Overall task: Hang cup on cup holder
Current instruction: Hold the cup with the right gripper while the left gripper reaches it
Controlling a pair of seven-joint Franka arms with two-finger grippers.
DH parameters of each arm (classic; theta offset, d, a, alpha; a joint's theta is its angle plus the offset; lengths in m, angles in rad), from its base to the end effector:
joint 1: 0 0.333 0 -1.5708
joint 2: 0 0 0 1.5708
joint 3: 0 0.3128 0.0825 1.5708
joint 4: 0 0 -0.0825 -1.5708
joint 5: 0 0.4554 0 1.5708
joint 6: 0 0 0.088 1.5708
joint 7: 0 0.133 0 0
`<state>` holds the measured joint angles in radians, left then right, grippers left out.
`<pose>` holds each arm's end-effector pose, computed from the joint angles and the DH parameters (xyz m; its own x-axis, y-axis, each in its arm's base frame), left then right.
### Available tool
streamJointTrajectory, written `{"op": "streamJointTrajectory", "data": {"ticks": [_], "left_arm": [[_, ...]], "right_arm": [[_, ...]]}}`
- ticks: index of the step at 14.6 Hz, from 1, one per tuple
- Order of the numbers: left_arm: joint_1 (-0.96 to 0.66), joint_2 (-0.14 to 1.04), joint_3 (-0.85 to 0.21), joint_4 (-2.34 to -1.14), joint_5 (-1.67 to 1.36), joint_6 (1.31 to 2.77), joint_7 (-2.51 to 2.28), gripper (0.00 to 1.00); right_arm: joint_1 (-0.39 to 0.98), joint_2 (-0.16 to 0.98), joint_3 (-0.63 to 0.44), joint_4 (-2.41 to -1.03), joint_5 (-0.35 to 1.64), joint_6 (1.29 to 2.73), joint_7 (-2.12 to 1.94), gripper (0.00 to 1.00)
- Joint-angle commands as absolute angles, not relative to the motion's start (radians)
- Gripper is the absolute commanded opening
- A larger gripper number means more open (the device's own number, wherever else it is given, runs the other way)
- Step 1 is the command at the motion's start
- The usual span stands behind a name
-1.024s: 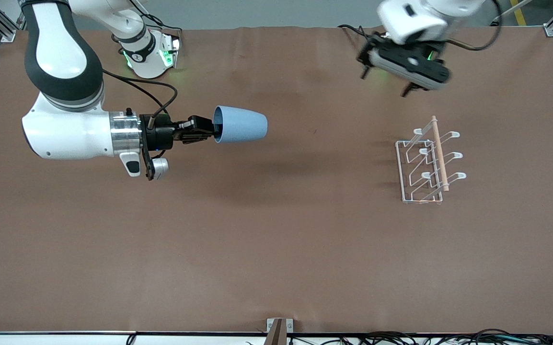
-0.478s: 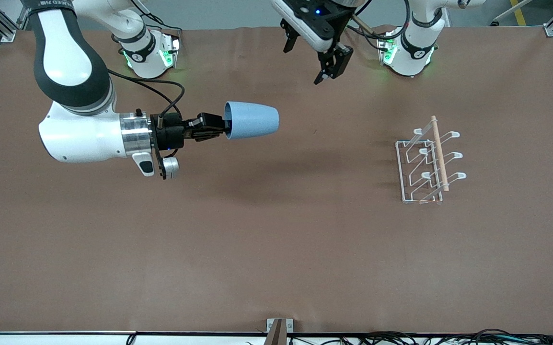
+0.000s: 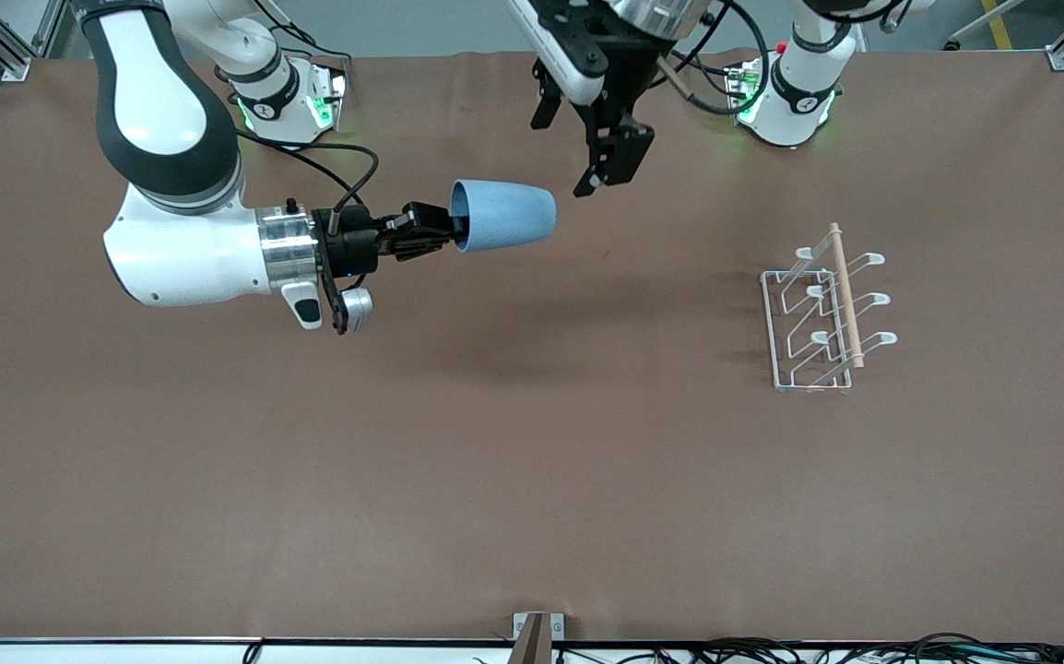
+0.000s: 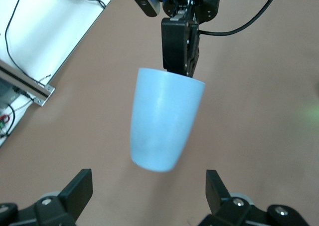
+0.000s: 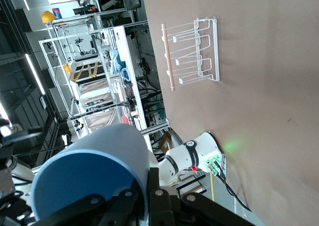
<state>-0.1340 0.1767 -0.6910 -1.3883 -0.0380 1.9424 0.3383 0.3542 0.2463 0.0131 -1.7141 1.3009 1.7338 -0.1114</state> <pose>0.5090 -0.4959 0.6474 0.3910 -0.8149 0.4279 -0.9032 -0.4291 0.0081 0.6106 0.3550 0.4499 0.9449 0.2291 -0.2340 -0.1429 -0.3543 -0.9242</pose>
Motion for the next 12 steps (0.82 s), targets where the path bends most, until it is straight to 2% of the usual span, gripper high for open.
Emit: {"op": "streamJointTrajectory", "data": {"ticks": [1, 12], "left_arm": [[-0.138, 0.239, -0.701, -1.359, -0.009, 1.991, 0.429, 1.0], [-0.186, 0.307, -0.699, -1.367, -0.017, 2.019, 0.434, 1.0]], "right_arm": [[0.367, 0.241, 0.005, -1.723, 1.325, 1.729, -0.164, 0.01], [0.365, 0.242, 0.005, -1.724, 1.327, 1.73, -0.209, 0.01]]}}
